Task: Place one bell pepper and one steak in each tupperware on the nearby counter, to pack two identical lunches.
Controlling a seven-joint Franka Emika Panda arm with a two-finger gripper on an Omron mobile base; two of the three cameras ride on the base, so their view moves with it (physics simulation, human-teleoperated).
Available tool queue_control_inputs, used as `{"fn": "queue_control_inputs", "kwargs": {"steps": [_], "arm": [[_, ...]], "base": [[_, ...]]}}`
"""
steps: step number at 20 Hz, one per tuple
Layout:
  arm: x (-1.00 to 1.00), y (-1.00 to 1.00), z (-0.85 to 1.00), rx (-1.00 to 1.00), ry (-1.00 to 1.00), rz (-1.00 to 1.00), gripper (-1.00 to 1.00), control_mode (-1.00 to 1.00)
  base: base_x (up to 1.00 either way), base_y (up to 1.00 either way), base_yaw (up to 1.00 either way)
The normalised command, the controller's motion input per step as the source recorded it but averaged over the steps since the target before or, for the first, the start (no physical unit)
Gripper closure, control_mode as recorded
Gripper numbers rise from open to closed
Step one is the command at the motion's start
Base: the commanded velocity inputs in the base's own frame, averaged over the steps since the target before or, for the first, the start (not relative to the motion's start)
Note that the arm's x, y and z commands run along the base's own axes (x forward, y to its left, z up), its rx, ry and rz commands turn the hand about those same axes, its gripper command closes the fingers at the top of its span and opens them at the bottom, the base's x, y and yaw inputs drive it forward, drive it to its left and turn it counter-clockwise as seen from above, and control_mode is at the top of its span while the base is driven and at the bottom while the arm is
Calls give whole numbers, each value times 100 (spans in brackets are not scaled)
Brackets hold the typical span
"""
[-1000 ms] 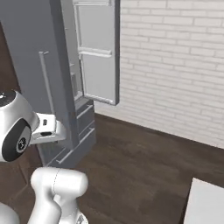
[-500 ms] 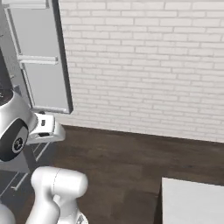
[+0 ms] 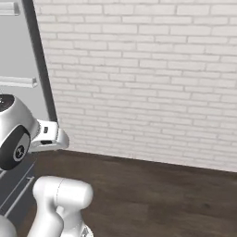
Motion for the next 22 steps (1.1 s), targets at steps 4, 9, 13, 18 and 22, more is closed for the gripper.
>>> {"fn": "queue_control_inputs", "kwargs": {"steps": [4,9,13,18,22], "arm": [[0,0,0,0,0,0,-100,100],[0,0,0,0,0,0,-100,100],[0,0,0,0,0,0,-100,100],[0,0,0,0,0,0,-100,100],[0,0,0,0,0,0,-100,100]], "base": [[100,-1,9],[100,-1,21],[89,6,65],[11,14,99],[-6,3,100]]}}
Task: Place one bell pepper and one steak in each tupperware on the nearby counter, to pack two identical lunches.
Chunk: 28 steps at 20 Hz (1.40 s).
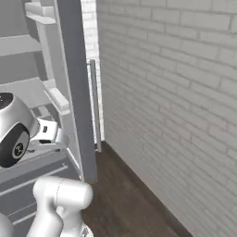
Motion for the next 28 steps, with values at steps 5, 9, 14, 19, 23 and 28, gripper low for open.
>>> {"fn": "queue_control_inputs", "kwargs": {"steps": [5,9,14,19,23,28], "arm": [[0,0,0,0,0,0,-100,100],[0,0,0,0,0,0,-100,100],[0,0,0,0,0,0,-100,100],[0,0,0,0,0,0,-100,100],[0,0,0,0,0,0,-100,100],[0,0,0,0,0,0,-100,100]], "base": [[-11,-2,89],[0,-13,43],[58,5,39],[65,0,45],[47,0,34],[13,-12,12]]}}
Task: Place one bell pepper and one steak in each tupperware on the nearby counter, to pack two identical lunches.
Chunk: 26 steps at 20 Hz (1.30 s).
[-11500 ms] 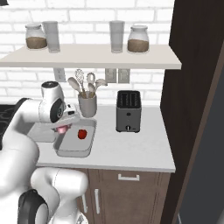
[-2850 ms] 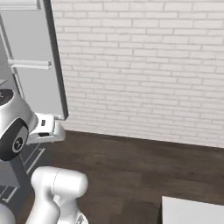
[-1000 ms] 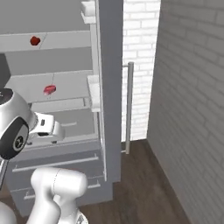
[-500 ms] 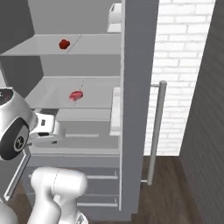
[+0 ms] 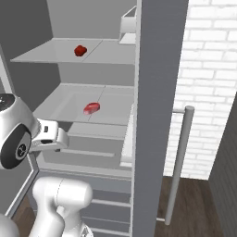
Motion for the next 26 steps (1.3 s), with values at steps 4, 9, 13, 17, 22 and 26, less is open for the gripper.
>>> {"fn": "queue_control_inputs", "kwargs": {"steps": [4,9,13,17,22,26], "arm": [[0,0,0,0,0,0,-100,100],[1,3,-1,0,-6,0,-100,-100],[12,28,0,0,-51,8,-100,-100],[69,31,-11,0,-41,6,-100,-100],[100,13,-6,0,-9,0,-100,-100],[100,-6,-17,0,3,-4,-100,-100]], "base": [[7,0,0],[0,2,0],[0,0,0],[0,0,0],[0,0,0],[0,0,0]]}}
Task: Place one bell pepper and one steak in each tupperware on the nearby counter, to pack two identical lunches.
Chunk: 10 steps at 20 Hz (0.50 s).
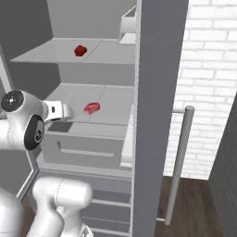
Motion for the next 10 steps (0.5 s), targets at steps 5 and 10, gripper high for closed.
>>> {"fn": "queue_control_inputs", "kwargs": {"steps": [5,10], "arm": [[100,0,0,11,1,-12,-100,-100],[100,0,0,18,11,-16,-100,-100]], "base": [[0,0,0],[0,0,0]]}}
